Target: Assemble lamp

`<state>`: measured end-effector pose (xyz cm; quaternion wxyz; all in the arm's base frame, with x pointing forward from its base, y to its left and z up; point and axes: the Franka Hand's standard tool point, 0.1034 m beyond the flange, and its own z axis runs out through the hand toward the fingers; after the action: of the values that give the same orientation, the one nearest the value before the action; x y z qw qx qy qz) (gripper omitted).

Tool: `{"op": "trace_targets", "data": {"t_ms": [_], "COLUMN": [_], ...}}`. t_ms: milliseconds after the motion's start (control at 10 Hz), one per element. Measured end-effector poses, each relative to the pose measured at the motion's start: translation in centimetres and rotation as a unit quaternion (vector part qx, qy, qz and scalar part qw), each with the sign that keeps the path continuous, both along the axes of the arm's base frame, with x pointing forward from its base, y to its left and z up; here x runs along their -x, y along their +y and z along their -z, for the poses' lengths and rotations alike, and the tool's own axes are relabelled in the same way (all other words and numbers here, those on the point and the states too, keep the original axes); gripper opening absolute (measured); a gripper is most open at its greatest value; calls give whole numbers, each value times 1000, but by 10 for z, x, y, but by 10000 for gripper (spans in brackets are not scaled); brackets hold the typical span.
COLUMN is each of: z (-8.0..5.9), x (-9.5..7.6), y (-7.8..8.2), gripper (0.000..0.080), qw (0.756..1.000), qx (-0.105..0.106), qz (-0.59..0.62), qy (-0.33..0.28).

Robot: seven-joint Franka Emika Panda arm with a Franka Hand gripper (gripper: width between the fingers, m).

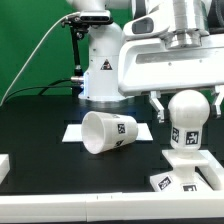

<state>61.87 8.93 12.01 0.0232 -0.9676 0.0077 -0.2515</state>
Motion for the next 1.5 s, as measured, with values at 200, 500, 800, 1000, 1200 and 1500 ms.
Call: {"op": "trace_targets", "data": {"t_ms": [200, 500, 800, 1000, 1200, 1500], "z": [0, 1, 1, 1, -11, -14], "x": [-4, -3, -3, -3, -9, -16], "y": [3, 6, 6, 6, 7, 4], "gripper": [576, 650, 690, 699, 699, 699], "qw": [1000, 1000, 1000, 1000, 1000, 999], "qx": [1, 2, 2, 2, 0, -6], "qz": [-1, -5, -5, -5, -9, -7], "qy": [-22, -22, -22, -22, -8, 48]}}
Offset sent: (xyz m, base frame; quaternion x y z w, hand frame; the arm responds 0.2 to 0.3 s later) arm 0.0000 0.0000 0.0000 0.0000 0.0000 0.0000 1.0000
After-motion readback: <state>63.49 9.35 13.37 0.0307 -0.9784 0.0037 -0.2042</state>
